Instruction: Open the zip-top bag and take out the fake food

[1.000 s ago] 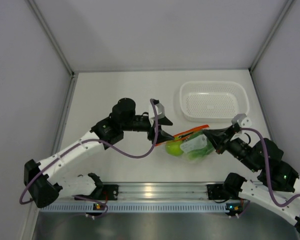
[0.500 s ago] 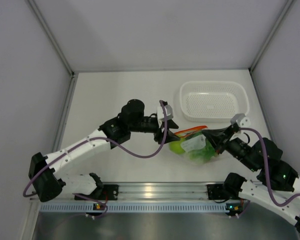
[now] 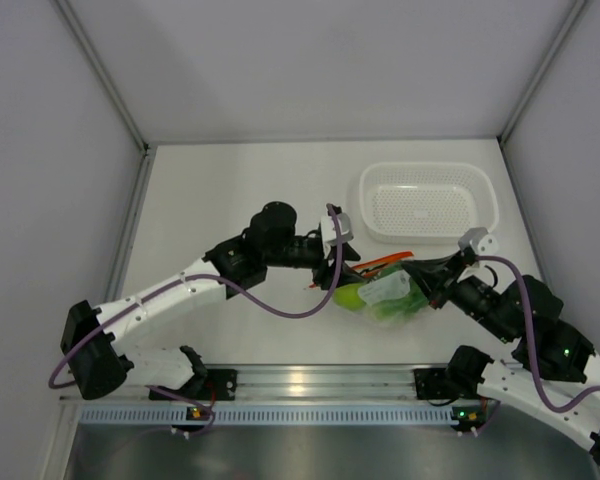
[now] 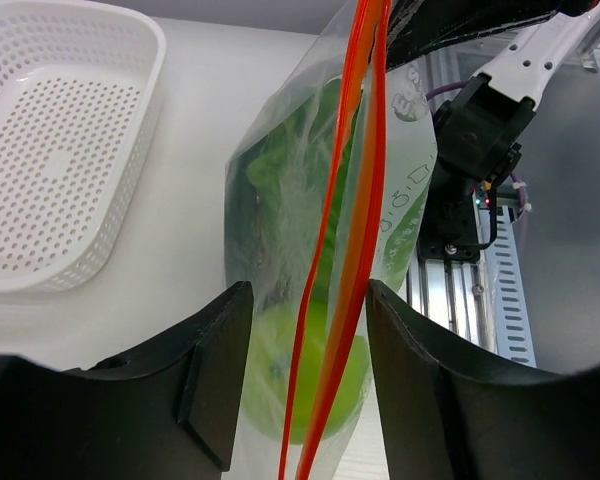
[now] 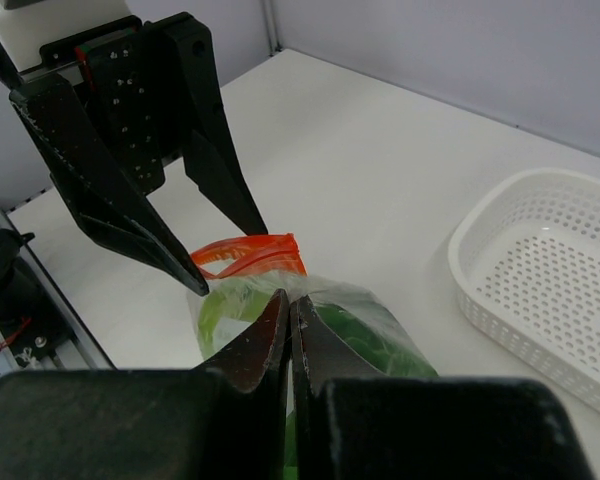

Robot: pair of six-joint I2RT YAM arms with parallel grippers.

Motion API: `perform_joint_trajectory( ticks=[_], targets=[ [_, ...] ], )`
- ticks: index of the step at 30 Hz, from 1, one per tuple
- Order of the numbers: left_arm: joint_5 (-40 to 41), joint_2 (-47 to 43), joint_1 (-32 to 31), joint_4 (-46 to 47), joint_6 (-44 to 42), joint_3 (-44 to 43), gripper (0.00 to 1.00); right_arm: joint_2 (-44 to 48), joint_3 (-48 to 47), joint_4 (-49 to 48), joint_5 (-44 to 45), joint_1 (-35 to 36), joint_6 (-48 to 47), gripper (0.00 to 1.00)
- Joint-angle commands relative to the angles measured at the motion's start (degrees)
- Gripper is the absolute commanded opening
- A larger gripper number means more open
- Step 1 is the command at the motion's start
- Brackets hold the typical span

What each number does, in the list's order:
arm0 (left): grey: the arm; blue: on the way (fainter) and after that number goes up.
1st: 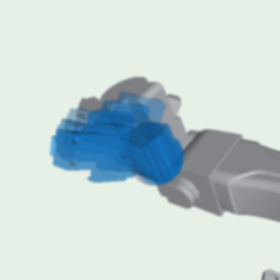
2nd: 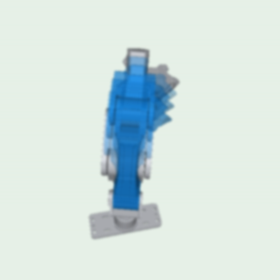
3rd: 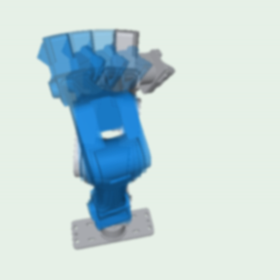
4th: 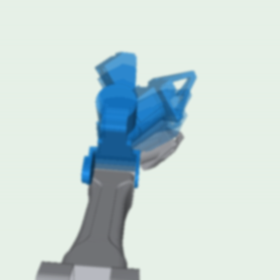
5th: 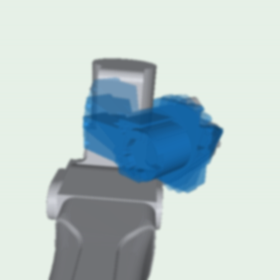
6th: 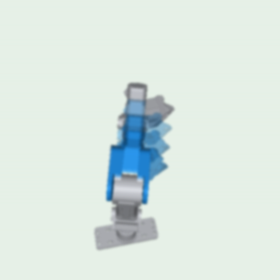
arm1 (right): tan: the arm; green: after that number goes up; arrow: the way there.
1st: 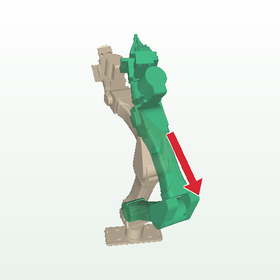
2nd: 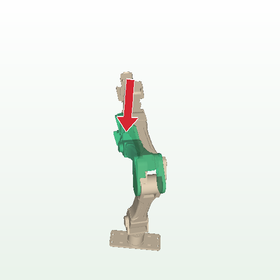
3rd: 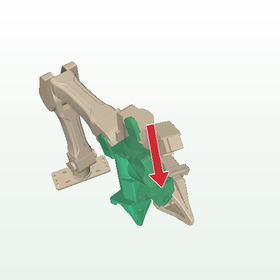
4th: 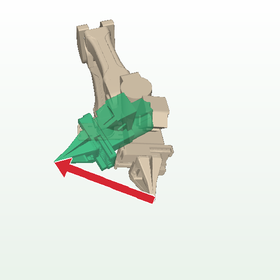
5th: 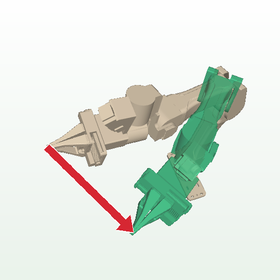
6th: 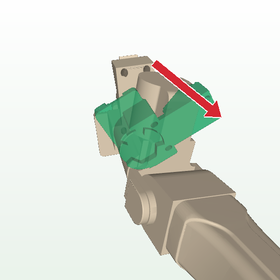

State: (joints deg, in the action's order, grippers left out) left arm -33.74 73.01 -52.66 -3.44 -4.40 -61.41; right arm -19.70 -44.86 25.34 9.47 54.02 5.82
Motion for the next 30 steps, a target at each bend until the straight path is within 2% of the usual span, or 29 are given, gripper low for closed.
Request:
perform_joint_trajectory(
  ticks=[1, 9, 17, 22, 27, 28, 30],
  targets=[
    [0.3, -1.6, -0.1, 2.8, -0.3, -1.6, 0.55, 0.5, -0.6, -5.7, -0.4, 0.7, 0.5, 0.0],
    [4.4, -4.5, -0.1, 2.8, -1.3, -0.2, 0.55, 0.5, -0.4, -5.5, 0.1, 0.6, 0.5, 0.0],
    [3.7, -1.7, -0.1, 2.8, -1.1, 0.0, 0.51, 0.8, -0.5, -5.8, -0.2, 0.7, 0.6, 0.0],
    [2.5, -0.6, -0.1, 2.8, -0.9, 0.0, 0.42, 0.8, -0.8, -5.9, -0.2, 0.6, 0.7, 0.0],
    [0.9, 0.6, -0.1, 2.8, -0.3, 0.4, 0.41, 0.8, -0.5, -6.7, -0.4, 0.7, 0.9, 0.0],
    [0.5, 0.7, -0.1, 2.8, -0.1, 0.8, 0.39, 0.8, -0.3, -6.9, -0.4, 0.7, 0.9, 0.0],
    [0.1, 1.2, -0.1, 2.8, 0.4, 1.3, 0.26, 0.3, -0.1, -7.2, -0.4, 0.7, 0.9, 0.0]
  ],
)
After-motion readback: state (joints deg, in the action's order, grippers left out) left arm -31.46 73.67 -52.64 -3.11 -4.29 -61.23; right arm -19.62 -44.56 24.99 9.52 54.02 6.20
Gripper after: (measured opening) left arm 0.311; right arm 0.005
